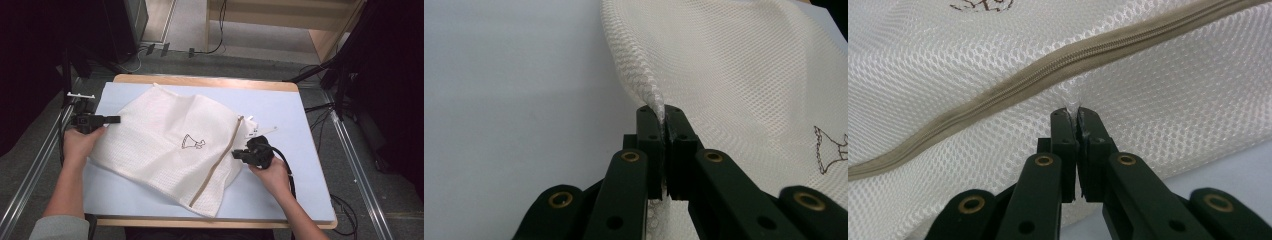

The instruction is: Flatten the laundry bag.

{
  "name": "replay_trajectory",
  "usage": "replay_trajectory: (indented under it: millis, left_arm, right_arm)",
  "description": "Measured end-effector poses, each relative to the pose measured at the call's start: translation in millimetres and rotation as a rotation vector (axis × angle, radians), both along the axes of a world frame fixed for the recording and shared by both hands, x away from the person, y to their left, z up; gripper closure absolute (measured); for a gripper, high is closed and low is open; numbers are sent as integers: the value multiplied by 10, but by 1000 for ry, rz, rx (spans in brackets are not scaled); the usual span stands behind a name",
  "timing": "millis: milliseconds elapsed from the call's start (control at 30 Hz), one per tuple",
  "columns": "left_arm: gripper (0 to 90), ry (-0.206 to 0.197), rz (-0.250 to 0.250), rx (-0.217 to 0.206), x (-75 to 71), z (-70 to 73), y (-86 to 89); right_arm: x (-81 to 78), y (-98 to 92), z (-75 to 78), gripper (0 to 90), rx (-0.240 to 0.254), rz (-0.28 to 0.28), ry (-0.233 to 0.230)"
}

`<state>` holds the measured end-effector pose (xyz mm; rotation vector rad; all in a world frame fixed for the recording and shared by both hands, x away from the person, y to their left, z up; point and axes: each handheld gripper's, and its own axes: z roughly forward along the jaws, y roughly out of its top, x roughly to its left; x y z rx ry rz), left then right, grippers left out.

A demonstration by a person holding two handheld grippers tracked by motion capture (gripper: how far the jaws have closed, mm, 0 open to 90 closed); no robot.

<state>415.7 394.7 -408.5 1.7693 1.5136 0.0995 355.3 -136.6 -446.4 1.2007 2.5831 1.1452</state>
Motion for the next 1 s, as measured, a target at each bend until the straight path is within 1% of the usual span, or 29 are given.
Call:
replay_trajectory:
  millis: [100, 200, 233, 267, 333, 433, 467, 533, 567, 600, 633, 700, 800, 867, 933, 1000]
  left_arm:
    - [886, 1, 7, -3, 27, -6, 12]
    - [884, 0, 20, -5, 45, -19, 31]
    - [883, -3, 23, -7, 46, -18, 33]
    - [881, -9, 26, -13, 48, -18, 32]
    - [880, -11, 24, -11, 52, -11, 19]
    - [878, -7, 18, -9, 62, -20, 8]
    - [877, -7, 20, -8, 64, -26, 10]
    - [868, -7, 24, -7, 64, -30, 16]
    - [842, -9, 26, -9, 60, -29, 21]
    - [791, -14, 29, -14, 57, -27, 24]
    - [753, -20, 27, -15, 51, -22, 28]
    - [694, -22, 19, -19, 42, -12, 20]
    - [601, -45, 16, 17, 13, 17, -16]
    - [554, -68, 19, 34, -11, 37, -30]
    - [524, -83, 22, 37, -42, 65, -34]
    - [516, -91, 20, 37, -78, 96, -32]
  right_arm:
    - [-17, 7, -18, 887, 1, 1, 0]
    - [-59, 64, -65, 887, -3, 12, 29]
    - [-78, 94, -89, 887, -11, 29, 36]
    - [-92, 116, -100, 887, -12, 34, 46]
    - [-121, 164, -136, 884, -9, 54, 65]
    - [-155, 221, -192, 872, -27, 71, 62]
    - [-156, 225, -203, 866, -24, 73, 61]
    - [-139, 200, -203, 822, -7, 89, 61]
    - [-130, 177, -199, 766, 8, 97, 55]
    - [-125, 152, -187, 709, 21, 98, 43]
    - [-122, 124, -169, 702, 30, 97, 27]
    - [-108, 37, -106, 677, 50, 81, 2]
    - [-77, -107, -37, 664, 54, 48, -45]
    - [-47, -196, -14, 664, 47, 26, -62]
    - [7, -293, -3, 664, 42, -6, -75]
    - [62, -366, 4, 666, 44, -41, -69]
